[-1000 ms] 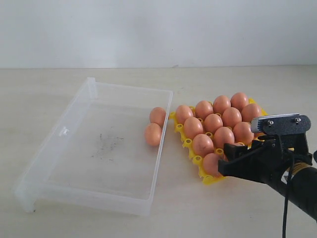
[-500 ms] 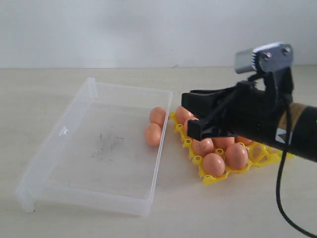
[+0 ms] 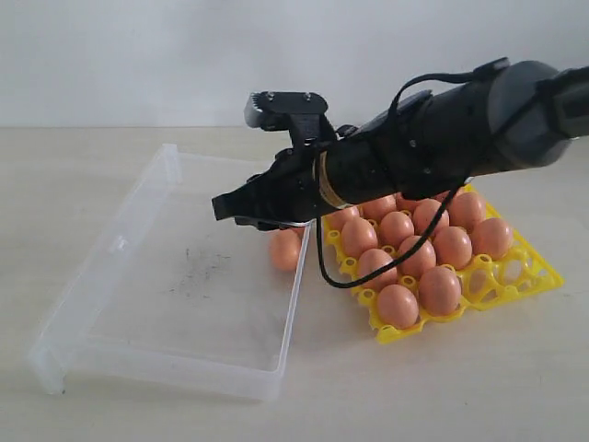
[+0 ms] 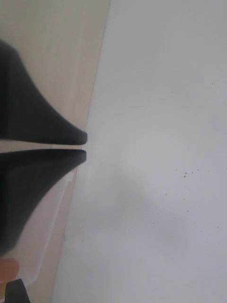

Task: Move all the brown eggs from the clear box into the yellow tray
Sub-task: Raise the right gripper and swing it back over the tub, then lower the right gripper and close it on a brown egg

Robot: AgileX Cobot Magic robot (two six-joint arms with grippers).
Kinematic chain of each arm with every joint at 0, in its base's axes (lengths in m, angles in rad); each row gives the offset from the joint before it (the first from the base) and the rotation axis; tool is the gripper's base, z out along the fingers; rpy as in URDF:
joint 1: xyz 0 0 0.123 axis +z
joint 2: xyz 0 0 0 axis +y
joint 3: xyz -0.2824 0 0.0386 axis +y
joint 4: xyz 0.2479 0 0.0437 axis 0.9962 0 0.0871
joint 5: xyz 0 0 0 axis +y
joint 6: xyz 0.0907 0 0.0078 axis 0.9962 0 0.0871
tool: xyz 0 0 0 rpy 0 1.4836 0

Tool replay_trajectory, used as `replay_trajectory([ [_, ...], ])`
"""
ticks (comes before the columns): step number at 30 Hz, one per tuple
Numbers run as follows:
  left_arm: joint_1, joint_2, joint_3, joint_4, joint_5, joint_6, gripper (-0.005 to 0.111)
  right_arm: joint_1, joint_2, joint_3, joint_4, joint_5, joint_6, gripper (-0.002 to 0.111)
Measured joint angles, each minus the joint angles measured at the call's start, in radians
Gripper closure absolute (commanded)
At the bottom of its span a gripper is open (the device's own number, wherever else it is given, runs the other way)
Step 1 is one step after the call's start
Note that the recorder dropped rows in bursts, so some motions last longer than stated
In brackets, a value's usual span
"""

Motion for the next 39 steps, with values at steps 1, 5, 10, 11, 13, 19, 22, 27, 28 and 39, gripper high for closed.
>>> replay_trajectory([
  [1, 0.000, 0.000, 0.000, 0.000, 0.000, 0.000, 0.103, 0.000, 0.031, -0.024, -0.003, 0.032, -0.070, 0.108],
  [5, 0.000, 0.000, 0.000, 0.000, 0.000, 0.000, 0.103, 0.054, 0.037, -0.051, -0.007, 0.218, -0.599, 0.108],
  [10, 0.000, 0.000, 0.000, 0.000, 0.000, 0.000, 0.103, 0.228, 0.016, -0.055, -0.013, 0.674, -1.185, 0.108],
  [11, 0.000, 0.000, 0.000, 0.000, 0.000, 0.000, 0.103, 0.269, 0.028, -0.063, -0.013, 0.768, -1.273, 0.108],
  [13, 0.000, 0.000, 0.000, 0.000, 0.000, 0.000, 0.103, 0.317, 0.050, -0.102, 0.043, 0.891, -1.304, 0.108],
  [19, 0.000, 0.000, 0.000, 0.000, 0.000, 0.000, 0.103, 0.269, 0.089, -0.422, 0.971, 1.077, -1.545, 0.108],
  [22, 0.000, 0.000, 0.000, 0.000, 0.000, 0.000, 0.103, 0.175, 0.095, -0.540, 1.474, 1.142, -1.742, 0.107],
  [27, 0.000, 0.000, 0.000, 0.000, 0.000, 0.000, 0.103, 0.081, 0.134, -0.623, 1.678, 1.276, -1.832, 0.081],
  [28, 0.000, 0.000, 0.000, 0.000, 0.000, 0.000, 0.103, 0.069, 0.144, -0.624, 1.683, 1.295, -1.830, 0.073],
  [39, 0.000, 0.000, 0.000, 0.000, 0.000, 0.000, 0.103, 0.044, 0.264, -0.629, 1.824, 1.334, -1.814, 0.060],
])
